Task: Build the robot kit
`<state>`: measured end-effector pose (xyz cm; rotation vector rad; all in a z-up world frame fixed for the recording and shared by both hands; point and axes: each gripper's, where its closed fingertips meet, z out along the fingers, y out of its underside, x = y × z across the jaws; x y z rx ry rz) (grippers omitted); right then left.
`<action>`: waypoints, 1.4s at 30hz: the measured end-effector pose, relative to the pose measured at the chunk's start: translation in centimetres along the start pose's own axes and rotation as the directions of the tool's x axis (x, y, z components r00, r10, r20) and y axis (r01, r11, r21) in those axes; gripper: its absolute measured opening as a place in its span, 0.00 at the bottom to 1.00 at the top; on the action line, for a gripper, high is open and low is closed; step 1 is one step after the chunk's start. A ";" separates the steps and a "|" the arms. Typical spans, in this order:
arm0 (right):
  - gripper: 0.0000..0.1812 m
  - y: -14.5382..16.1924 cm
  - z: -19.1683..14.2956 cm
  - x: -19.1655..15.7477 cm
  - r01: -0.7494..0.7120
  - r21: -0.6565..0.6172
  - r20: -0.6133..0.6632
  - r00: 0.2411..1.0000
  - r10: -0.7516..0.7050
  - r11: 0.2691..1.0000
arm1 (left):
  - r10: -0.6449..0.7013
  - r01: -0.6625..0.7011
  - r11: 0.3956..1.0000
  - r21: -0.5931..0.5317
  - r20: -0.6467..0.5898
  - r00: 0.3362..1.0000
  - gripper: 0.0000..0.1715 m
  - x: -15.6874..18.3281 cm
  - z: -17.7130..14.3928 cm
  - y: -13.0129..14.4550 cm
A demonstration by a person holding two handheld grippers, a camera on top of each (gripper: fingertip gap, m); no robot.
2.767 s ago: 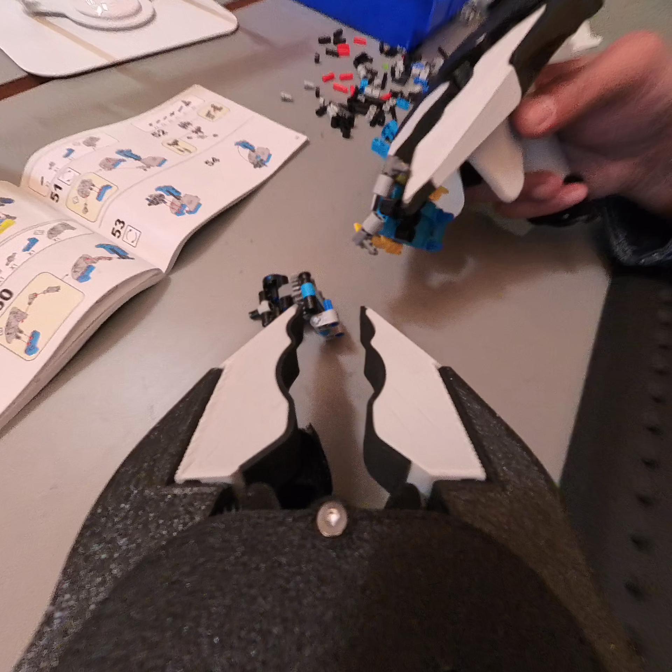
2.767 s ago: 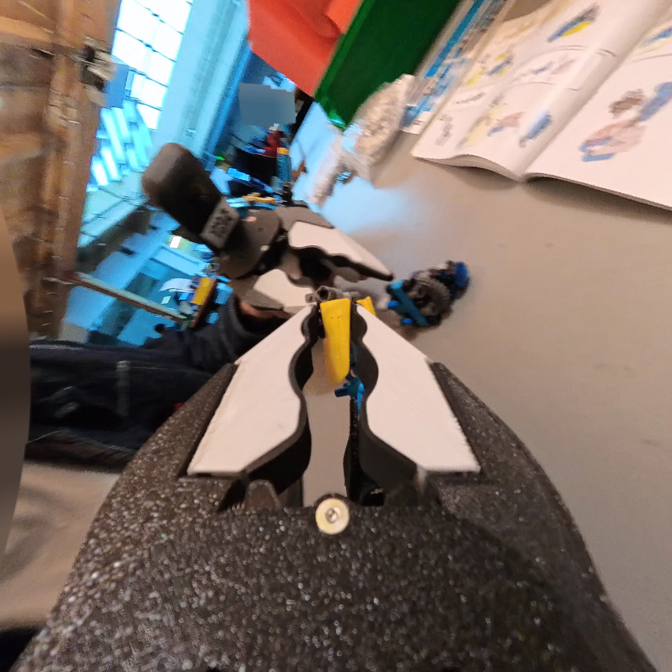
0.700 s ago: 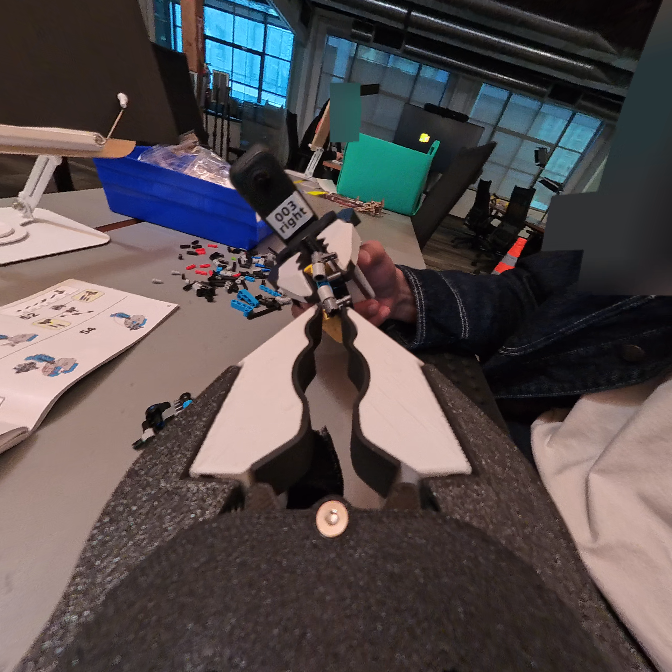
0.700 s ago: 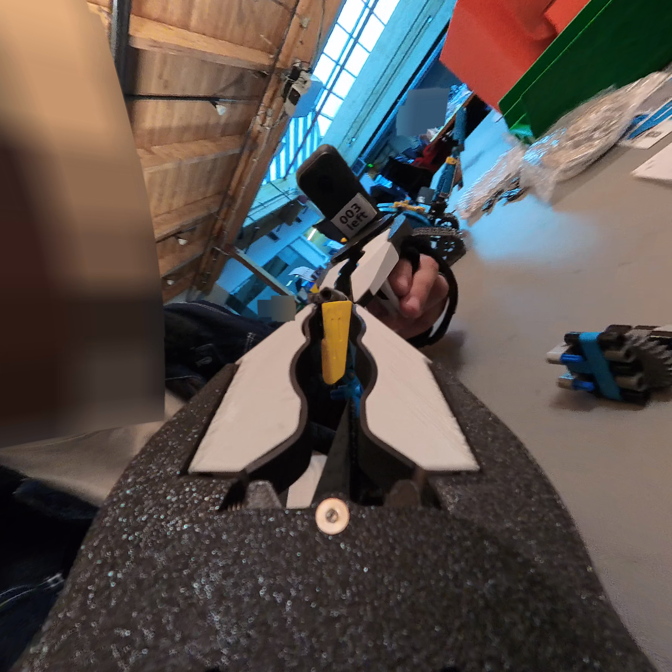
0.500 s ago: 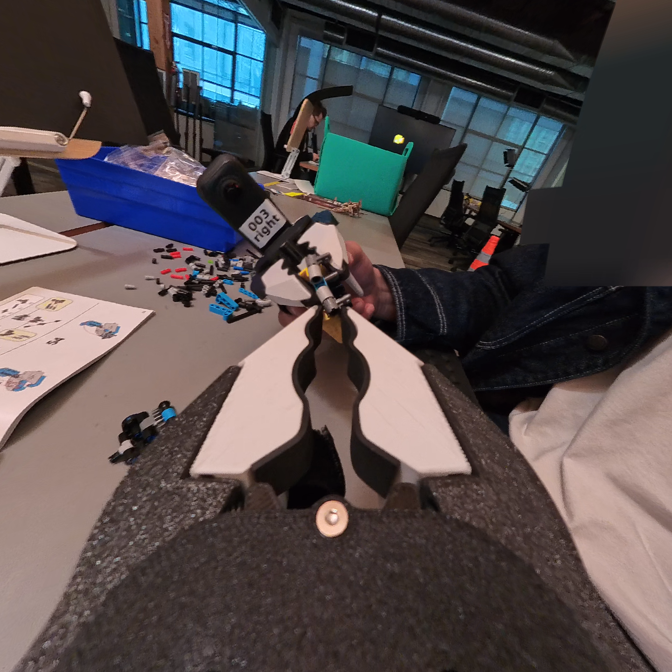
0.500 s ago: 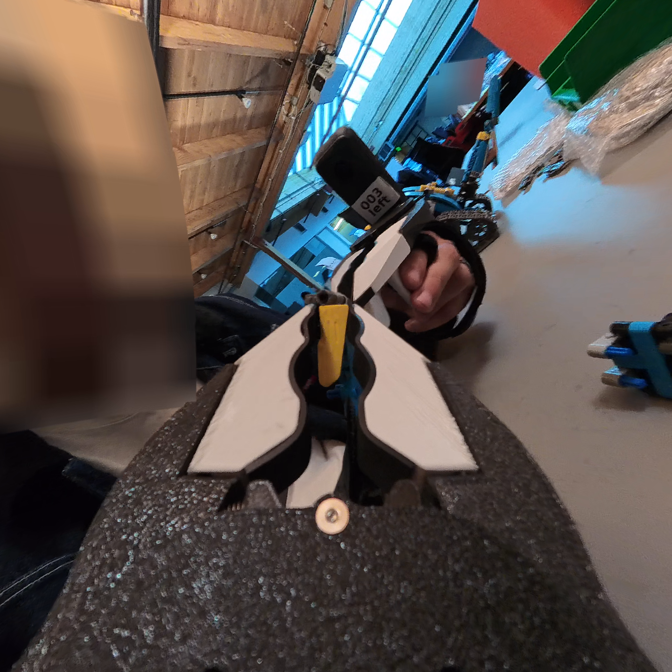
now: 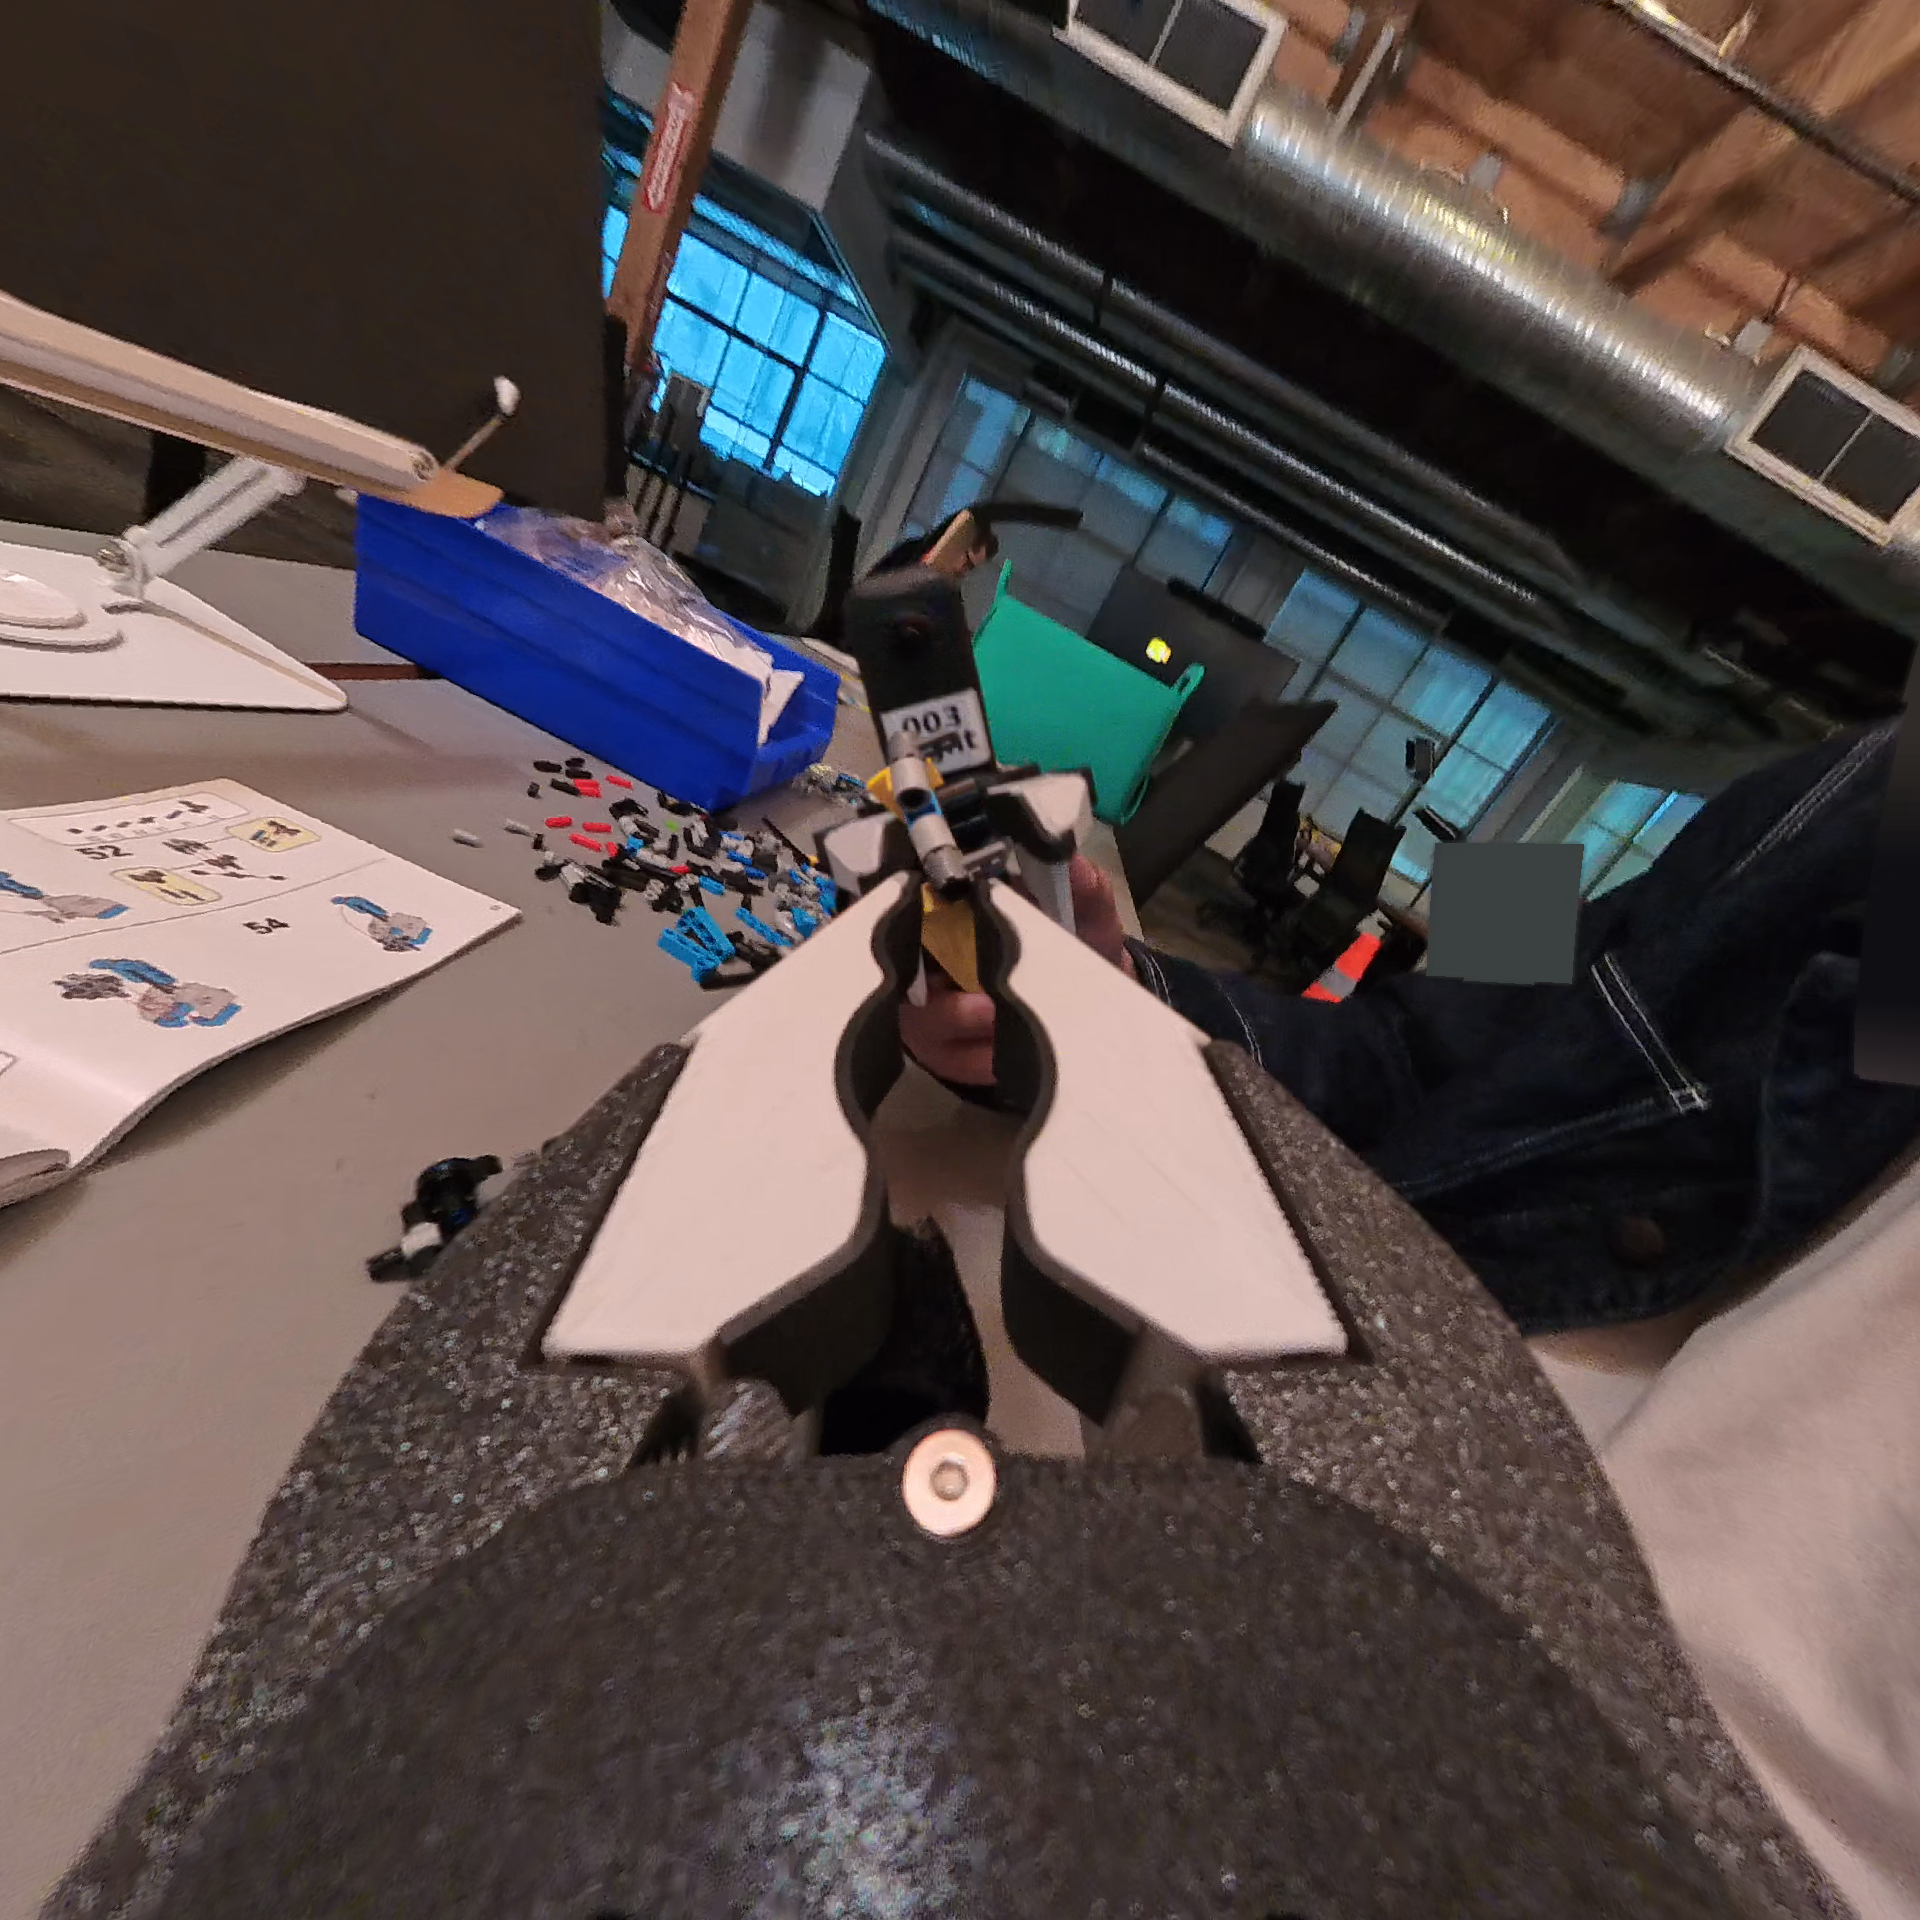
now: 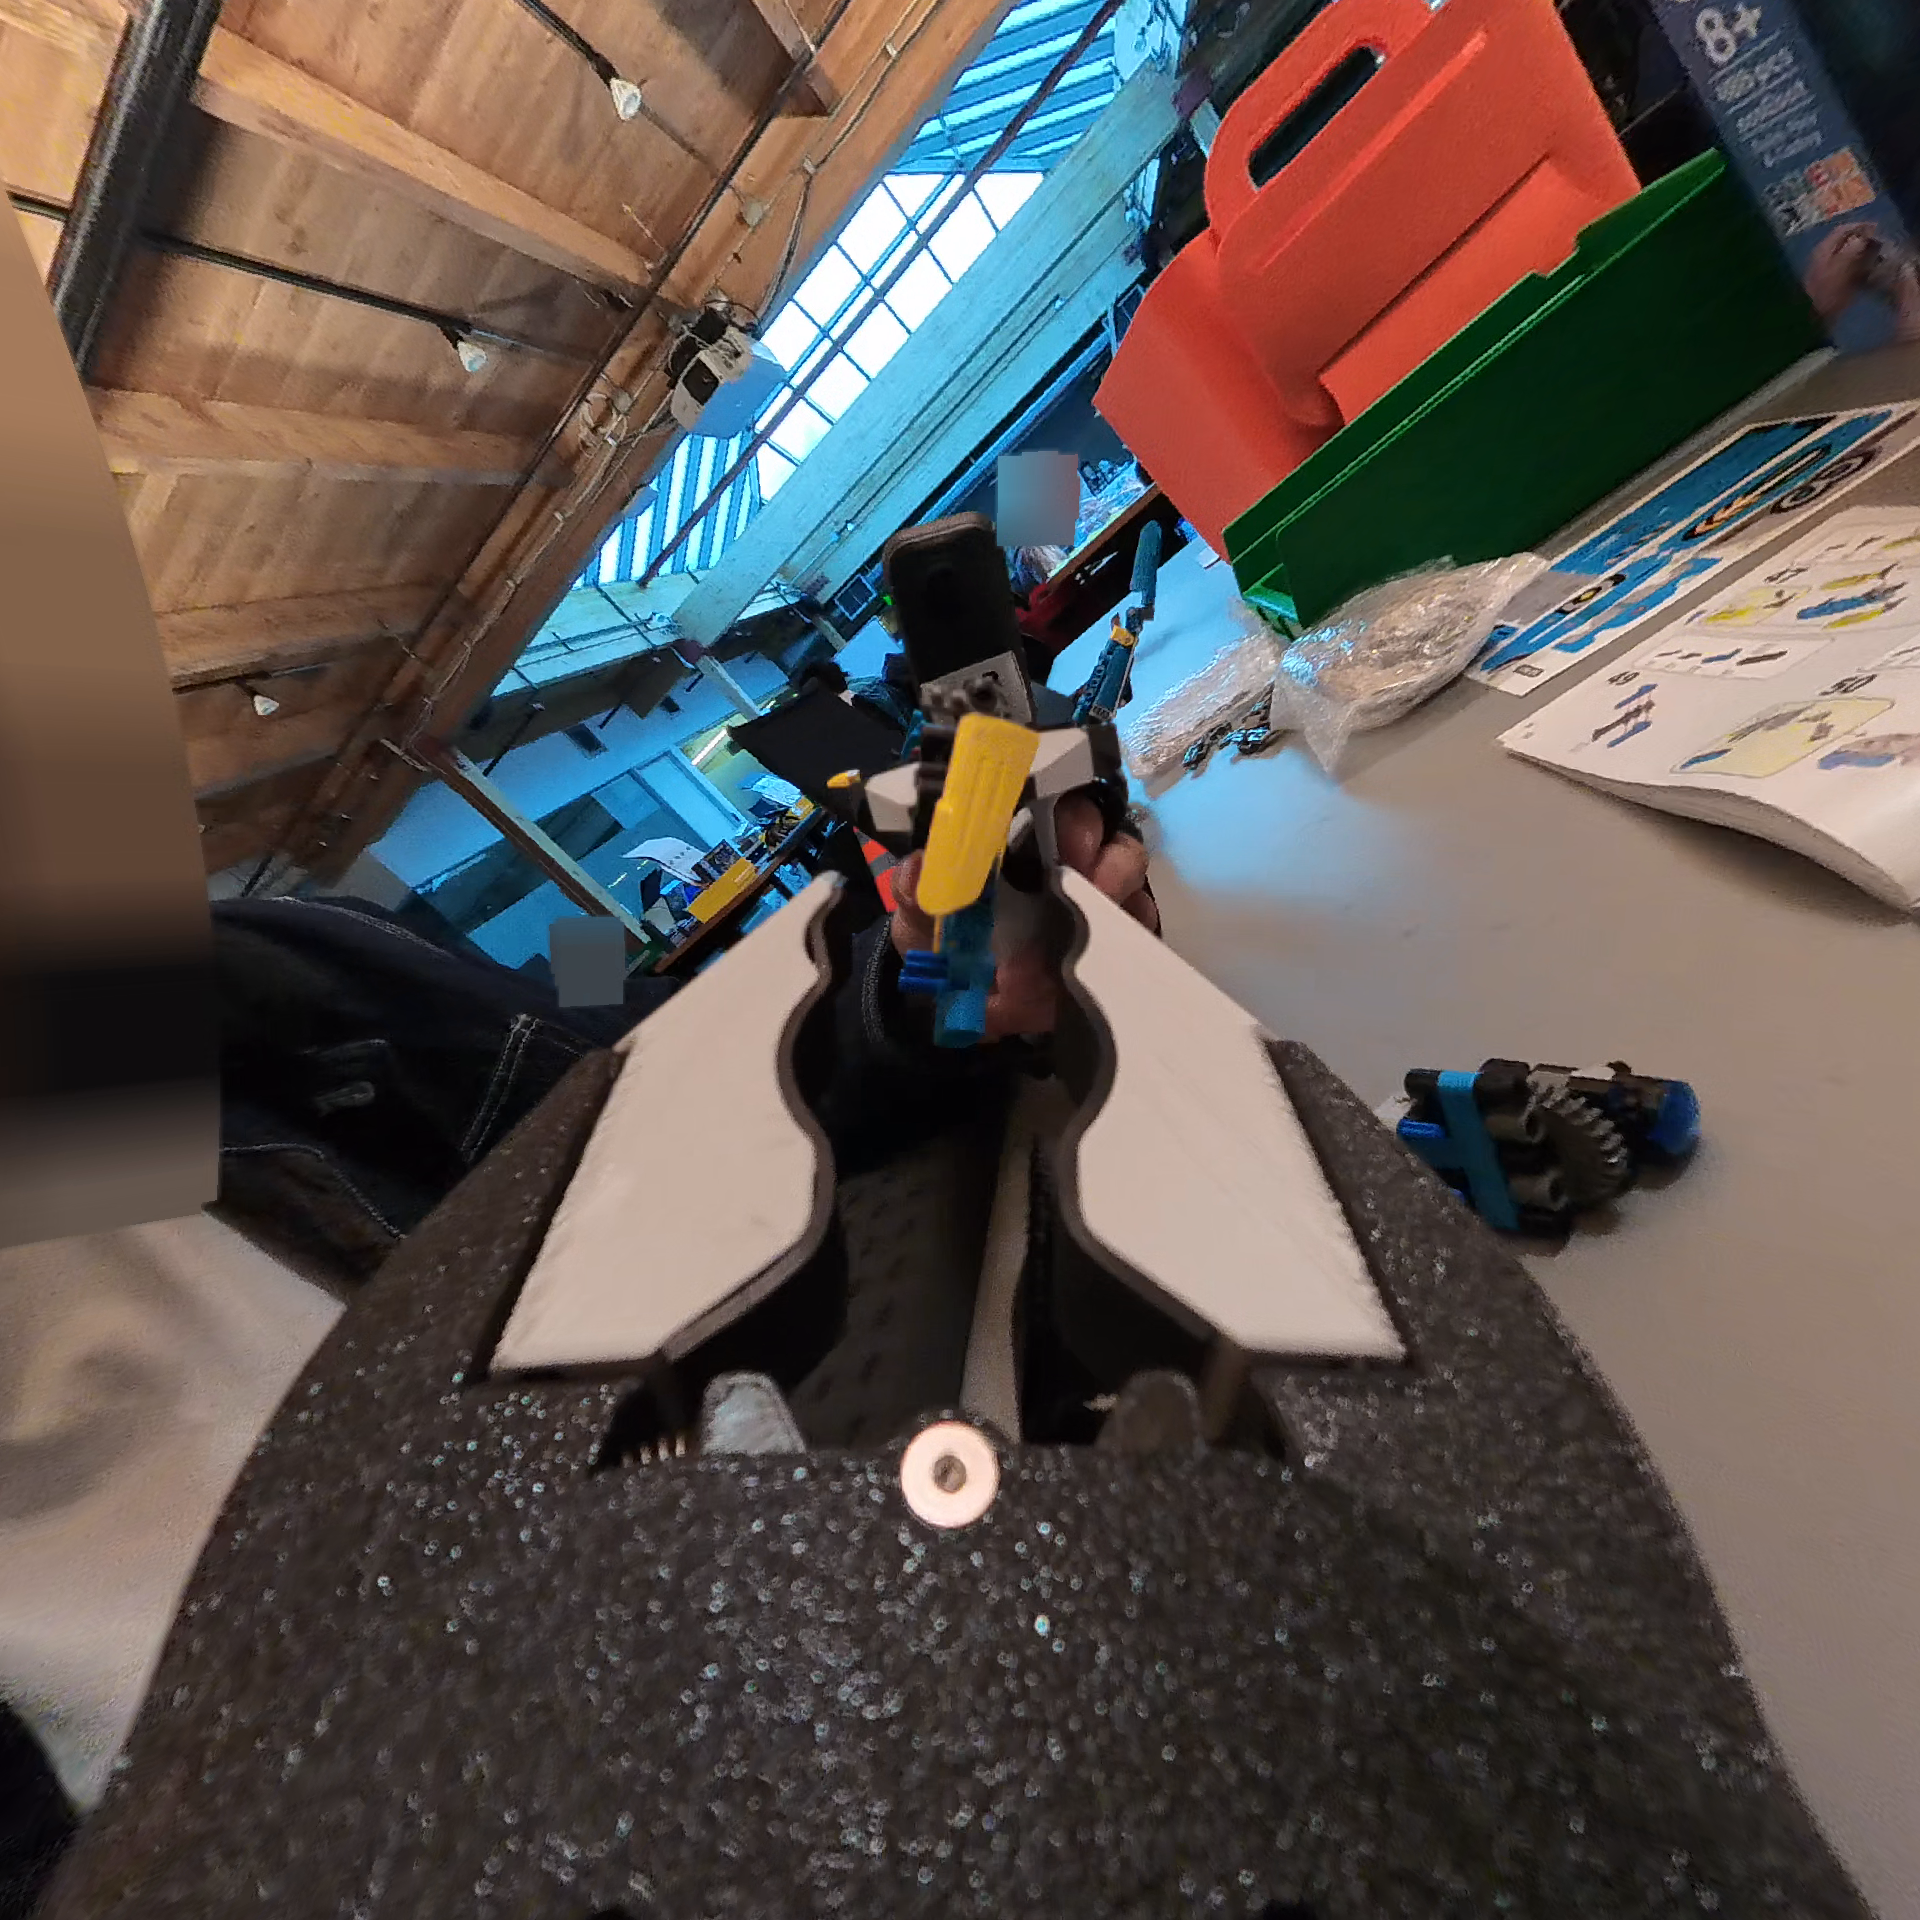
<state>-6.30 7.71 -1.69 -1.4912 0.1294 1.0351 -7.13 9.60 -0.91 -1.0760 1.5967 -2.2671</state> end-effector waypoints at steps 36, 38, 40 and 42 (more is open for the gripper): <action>0.09 5.5 -4.6 12.7 -0.016 -0.496 -0.686 0.620 -0.380 0.868 | 0.639 -0.251 0.634 -0.731 0.313 0.703 0.10 -9.6 0.8 10.7; 0.09 5.5 -4.7 12.6 -0.015 -0.508 -0.684 0.614 -0.393 0.861 | 0.634 -0.246 0.638 -0.730 0.316 0.706 0.10 -9.7 0.8 10.7; 0.09 5.6 -4.8 12.5 -0.008 -0.537 -0.679 0.597 -0.427 0.843 | 0.631 -0.242 0.640 -0.729 0.320 0.707 0.09 -9.7 0.8 10.7; 0.09 5.7 -4.9 12.4 -0.017 -0.539 -0.687 0.587 -0.428 0.842 | 0.633 -0.244 0.639 -0.730 0.319 0.705 0.09 -9.7 0.8 10.7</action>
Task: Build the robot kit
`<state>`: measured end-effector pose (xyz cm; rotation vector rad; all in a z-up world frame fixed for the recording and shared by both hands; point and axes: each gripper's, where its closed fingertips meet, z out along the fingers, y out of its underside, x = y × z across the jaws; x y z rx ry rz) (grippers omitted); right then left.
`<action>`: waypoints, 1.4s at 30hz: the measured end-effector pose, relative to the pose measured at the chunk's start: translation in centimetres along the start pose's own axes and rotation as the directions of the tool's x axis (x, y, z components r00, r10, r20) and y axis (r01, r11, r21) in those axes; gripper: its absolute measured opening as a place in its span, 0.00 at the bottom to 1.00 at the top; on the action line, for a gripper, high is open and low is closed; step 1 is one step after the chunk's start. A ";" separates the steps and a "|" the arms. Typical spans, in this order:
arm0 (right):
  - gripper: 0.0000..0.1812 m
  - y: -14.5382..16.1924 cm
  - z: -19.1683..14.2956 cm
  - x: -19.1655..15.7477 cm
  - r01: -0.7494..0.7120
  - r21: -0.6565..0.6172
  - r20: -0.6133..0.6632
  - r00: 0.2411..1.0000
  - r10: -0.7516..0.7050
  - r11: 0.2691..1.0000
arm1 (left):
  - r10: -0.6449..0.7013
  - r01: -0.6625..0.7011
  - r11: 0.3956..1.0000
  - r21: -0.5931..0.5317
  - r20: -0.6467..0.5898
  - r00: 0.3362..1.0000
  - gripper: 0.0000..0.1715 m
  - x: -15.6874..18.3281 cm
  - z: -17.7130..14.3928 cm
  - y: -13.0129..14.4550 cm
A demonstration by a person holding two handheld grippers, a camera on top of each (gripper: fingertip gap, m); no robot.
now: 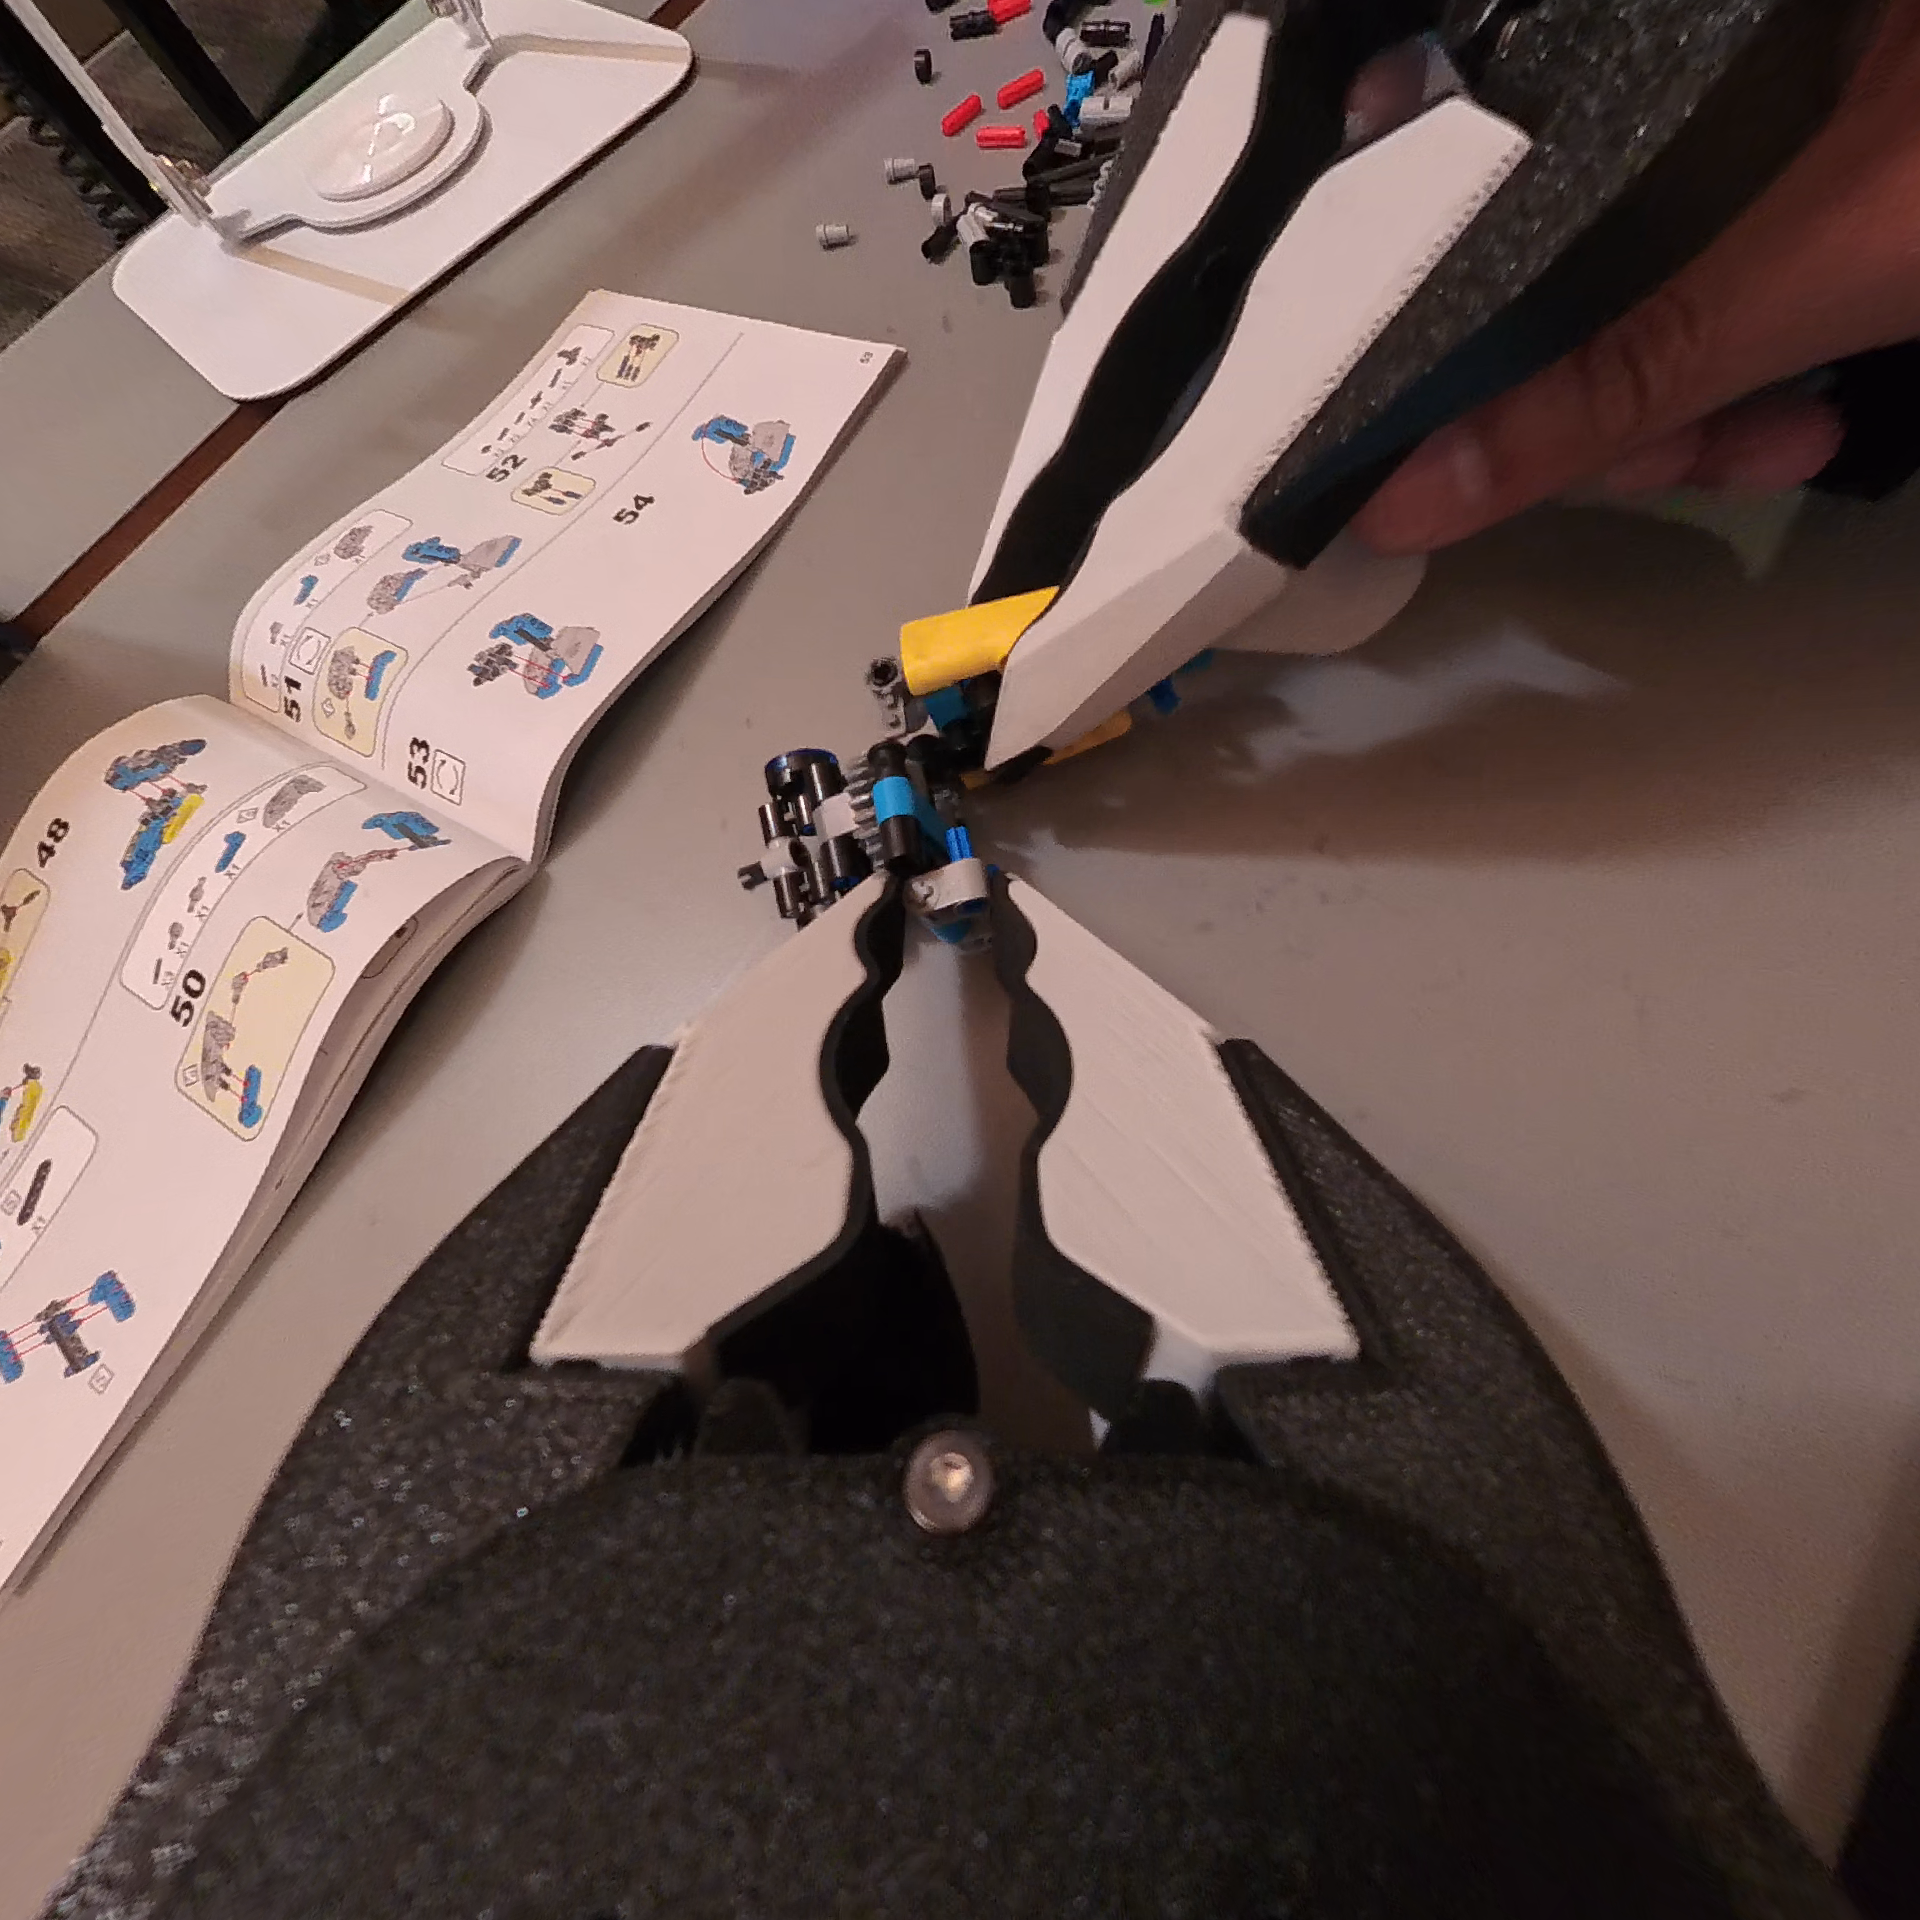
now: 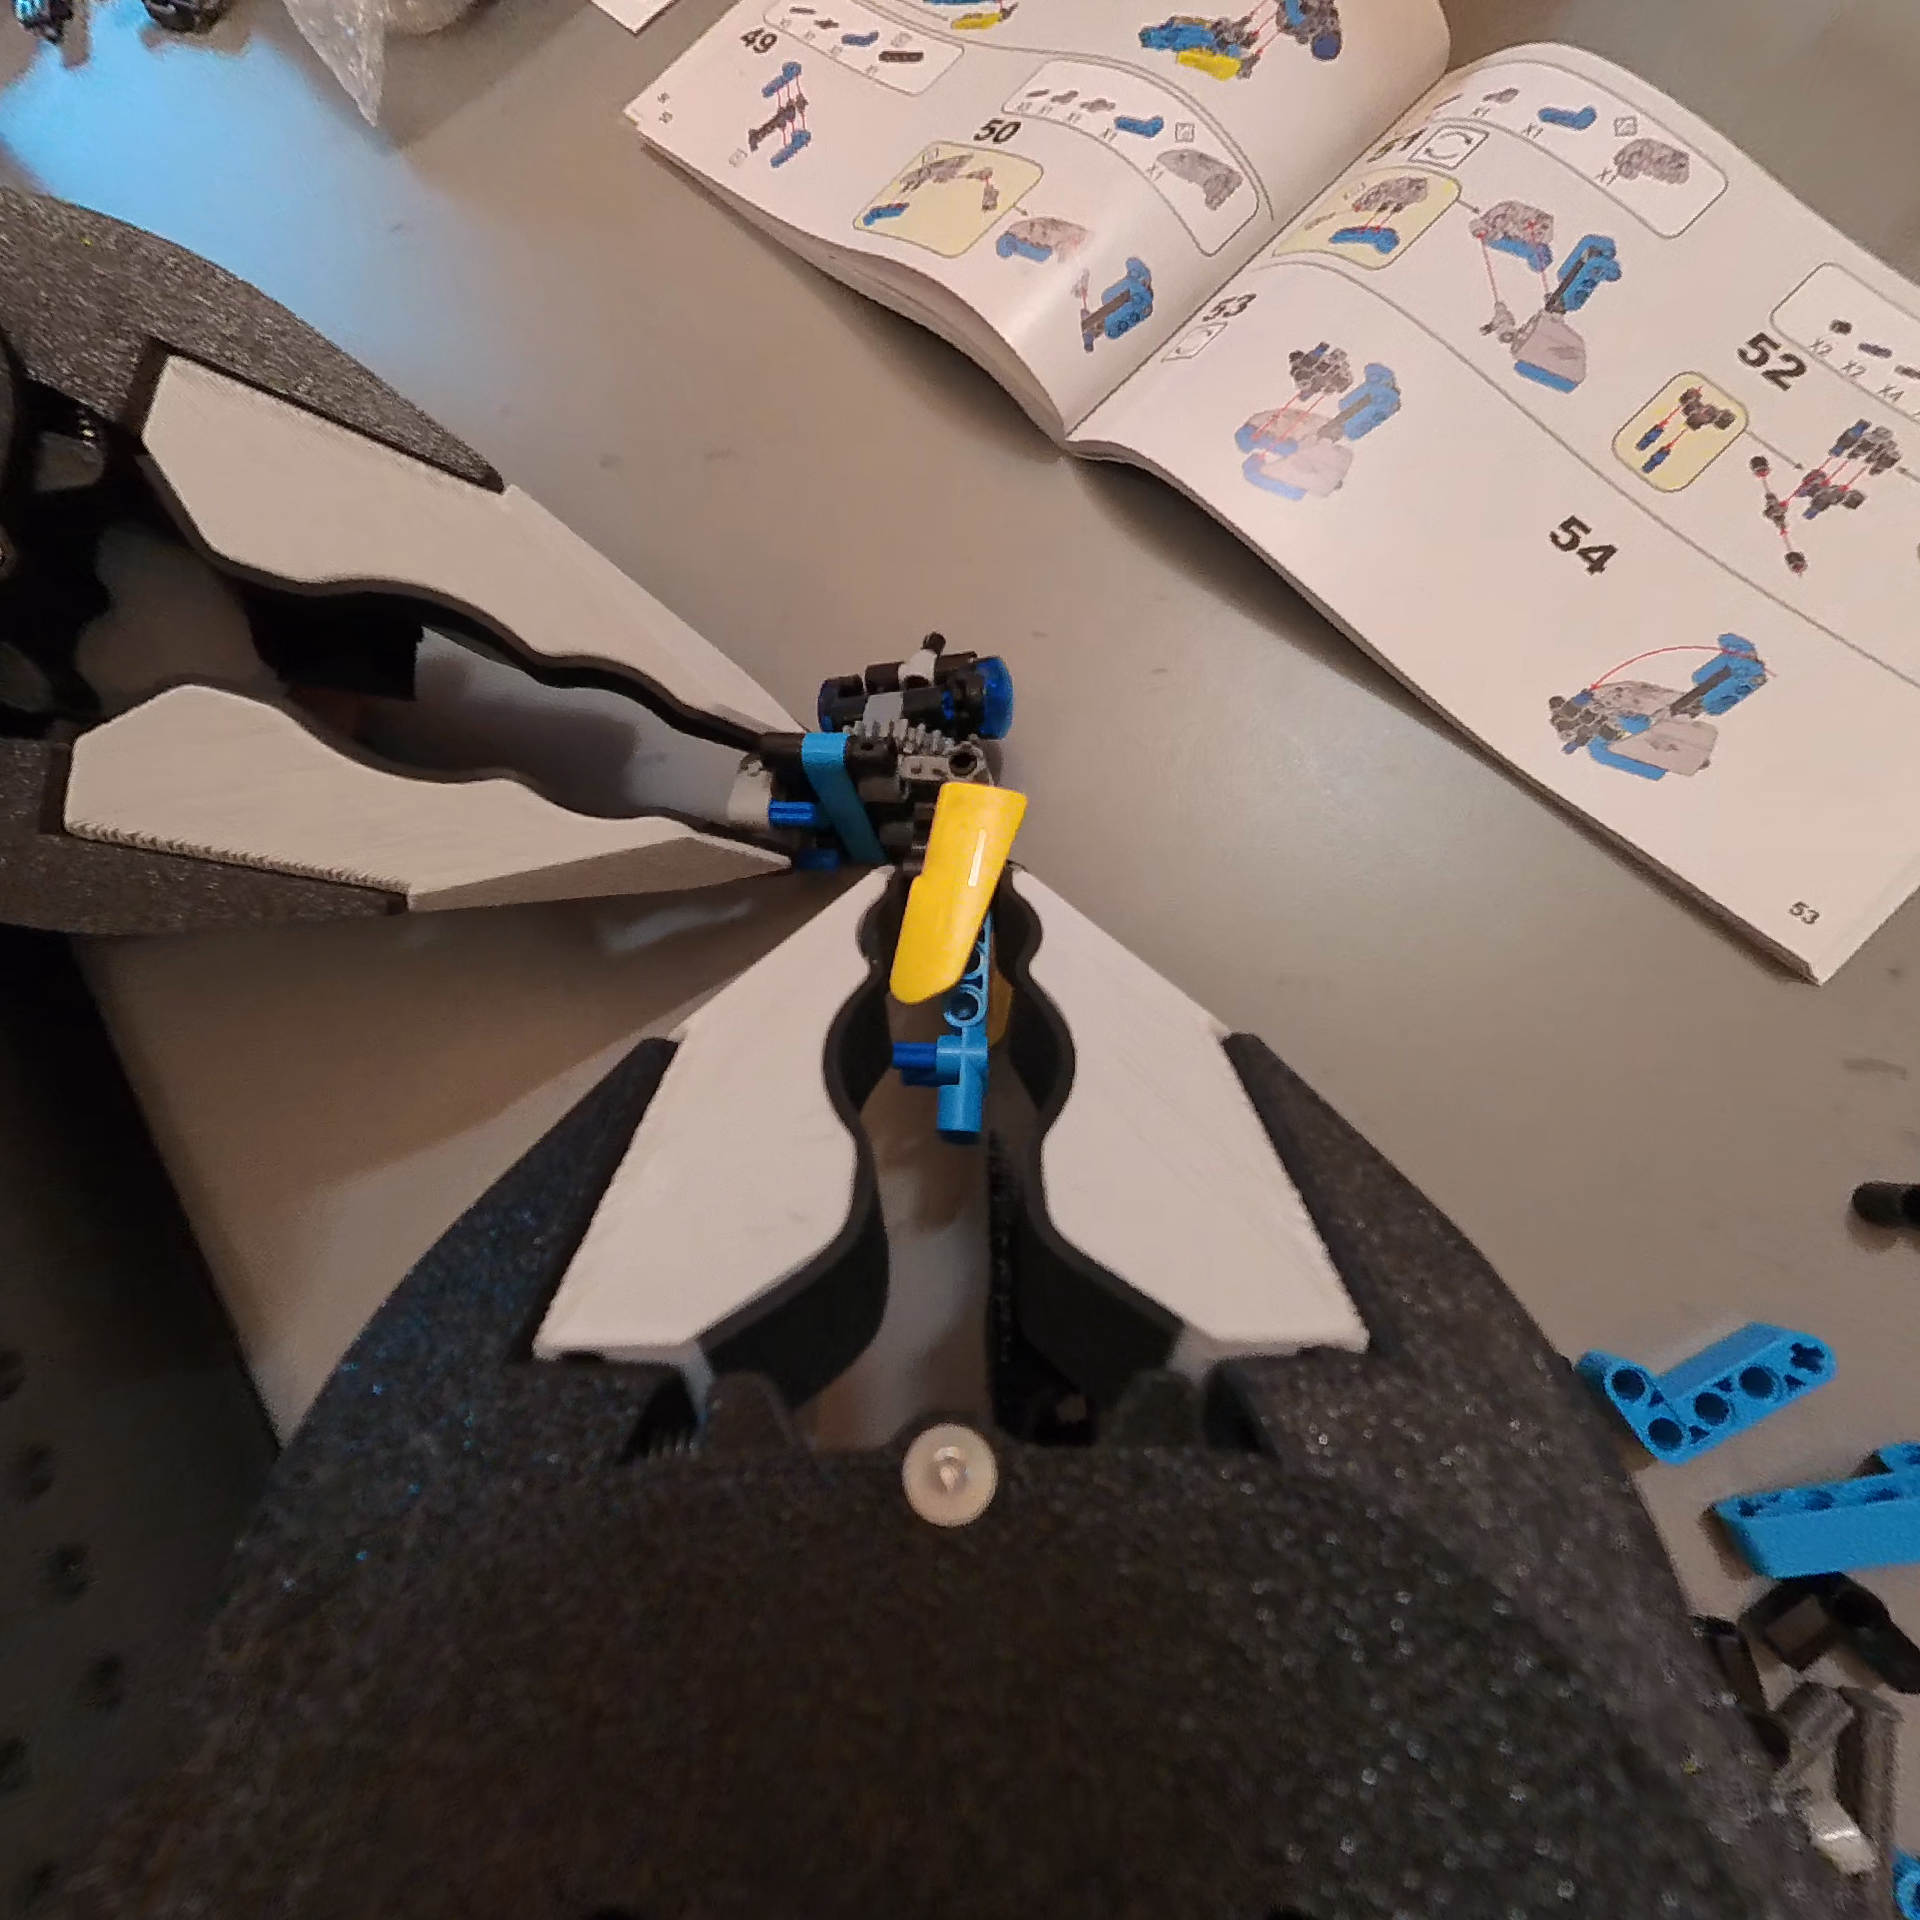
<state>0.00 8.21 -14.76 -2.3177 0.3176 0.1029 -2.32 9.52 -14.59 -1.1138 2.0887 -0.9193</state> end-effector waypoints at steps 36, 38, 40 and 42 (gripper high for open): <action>0.08 -0.1 0.2 -0.2 -0.081 -0.073 0.162 0.983 0.092 0.994 | 0.000 0.000 1.000 -0.004 0.008 1.000 0.09 -0.1 0.1 -0.1; 0.09 -0.2 0.2 -0.2 -0.075 -0.068 0.162 0.983 0.085 0.995 | -0.003 0.003 1.000 -0.002 0.002 1.000 0.09 -0.1 0.1 -0.1; 0.09 -0.2 0.3 -0.1 -0.074 -0.060 0.162 0.983 0.082 0.995 | -0.035 0.035 0.999 -0.002 -0.021 0.999 0.09 -0.2 0.1 -0.1; 0.09 -0.4 0.4 -0.1 -0.094 -0.047 0.176 0.979 0.101 0.994 | -0.089 0.088 0.996 -0.009 -0.037 0.995 0.10 -0.5 0.1 0.1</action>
